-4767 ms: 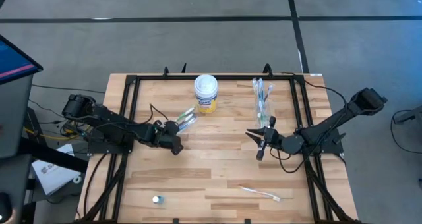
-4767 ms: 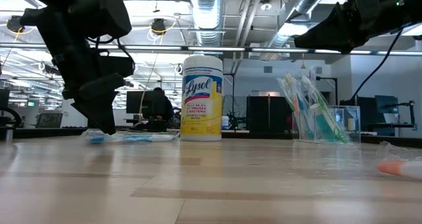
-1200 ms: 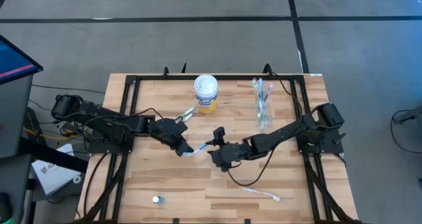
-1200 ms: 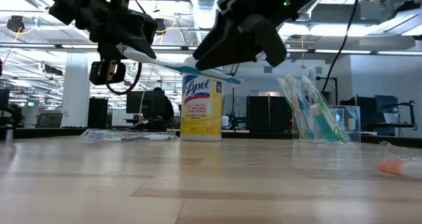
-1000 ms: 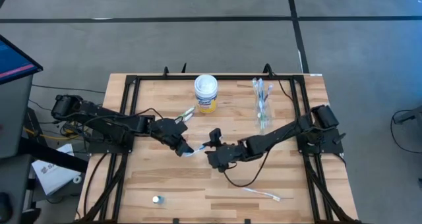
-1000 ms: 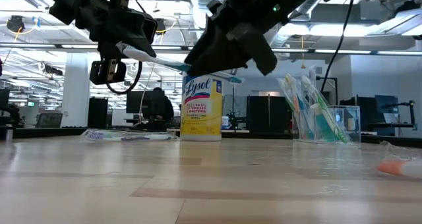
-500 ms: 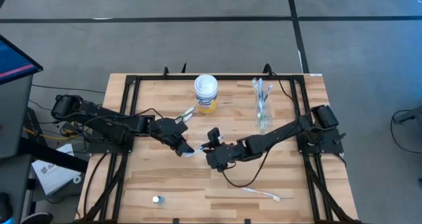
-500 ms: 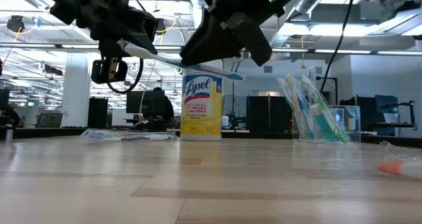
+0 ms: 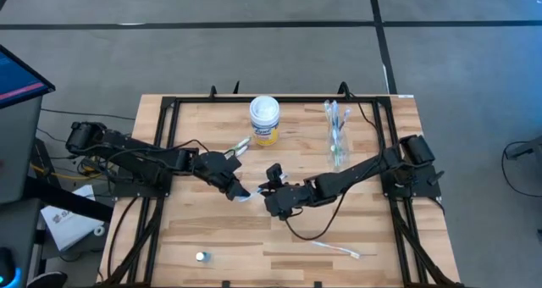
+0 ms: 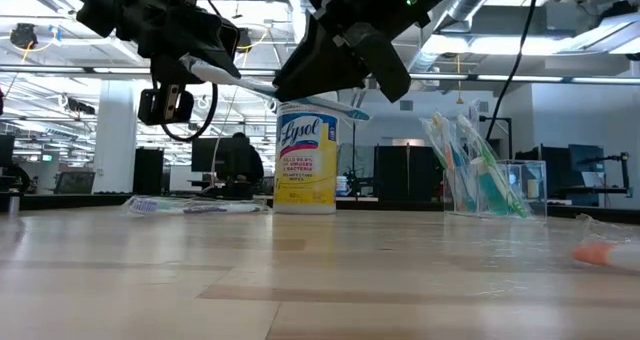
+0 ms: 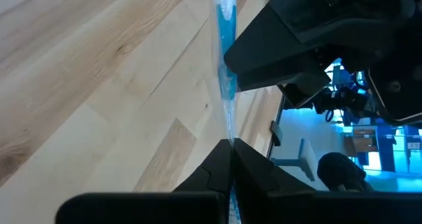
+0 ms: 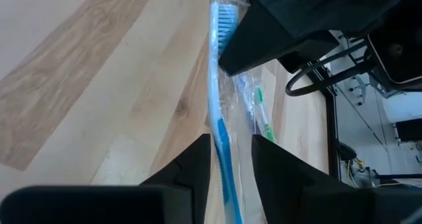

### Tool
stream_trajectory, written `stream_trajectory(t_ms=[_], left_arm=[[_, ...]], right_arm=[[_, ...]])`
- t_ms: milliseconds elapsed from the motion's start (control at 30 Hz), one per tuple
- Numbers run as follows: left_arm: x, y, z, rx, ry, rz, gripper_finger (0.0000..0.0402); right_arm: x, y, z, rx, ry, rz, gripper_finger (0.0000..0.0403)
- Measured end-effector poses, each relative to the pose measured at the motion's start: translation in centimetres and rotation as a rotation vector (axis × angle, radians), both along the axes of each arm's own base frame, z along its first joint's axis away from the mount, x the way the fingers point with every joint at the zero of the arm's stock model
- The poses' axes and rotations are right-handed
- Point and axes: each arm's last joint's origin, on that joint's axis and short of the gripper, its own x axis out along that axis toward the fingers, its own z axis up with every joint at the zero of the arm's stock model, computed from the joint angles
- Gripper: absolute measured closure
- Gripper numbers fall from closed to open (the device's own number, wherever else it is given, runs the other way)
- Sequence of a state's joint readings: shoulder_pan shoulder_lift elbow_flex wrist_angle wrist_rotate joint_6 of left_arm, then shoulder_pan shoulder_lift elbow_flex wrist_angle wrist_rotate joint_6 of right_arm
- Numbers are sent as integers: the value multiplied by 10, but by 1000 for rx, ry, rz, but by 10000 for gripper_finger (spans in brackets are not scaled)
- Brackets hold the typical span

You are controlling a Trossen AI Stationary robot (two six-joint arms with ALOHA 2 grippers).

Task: Pick & Place toothbrushing station
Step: Put the blue toothbrush into the transparent organizer

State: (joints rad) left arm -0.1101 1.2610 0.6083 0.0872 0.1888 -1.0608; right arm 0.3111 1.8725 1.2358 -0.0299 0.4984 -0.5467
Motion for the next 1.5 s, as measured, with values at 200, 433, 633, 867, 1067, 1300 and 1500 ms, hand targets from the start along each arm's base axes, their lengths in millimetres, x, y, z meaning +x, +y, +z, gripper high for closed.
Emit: stream_trajectory(t_ms=[200, 433, 633, 867, 1067, 1300, 1500], left_arm=[[1, 0, 1, -16, -7, 9, 401], [1, 0, 1, -17, -13, 10, 401], [1, 0, 2, -17, -19, 10, 399], [1, 0, 2, 3, -30, -19, 377], [-5, 0, 15, 109, -123, -86, 358], [-18, 2, 40, 282, -274, -50, 353], [-22, -4, 45, 390, -309, -29, 353]], right_arm=[[1, -3, 0, -2, -1, -6, 311], [2, -5, 0, -3, -1, -9, 336], [1, -4, -1, 2, 11, 5, 392], [0, -3, -2, 22, 20, 21, 396], [0, -3, -1, 79, 28, 17, 399], [-8, 0, -2, 134, 73, -13, 401], [-14, 3, -8, 180, 77, -55, 402]])
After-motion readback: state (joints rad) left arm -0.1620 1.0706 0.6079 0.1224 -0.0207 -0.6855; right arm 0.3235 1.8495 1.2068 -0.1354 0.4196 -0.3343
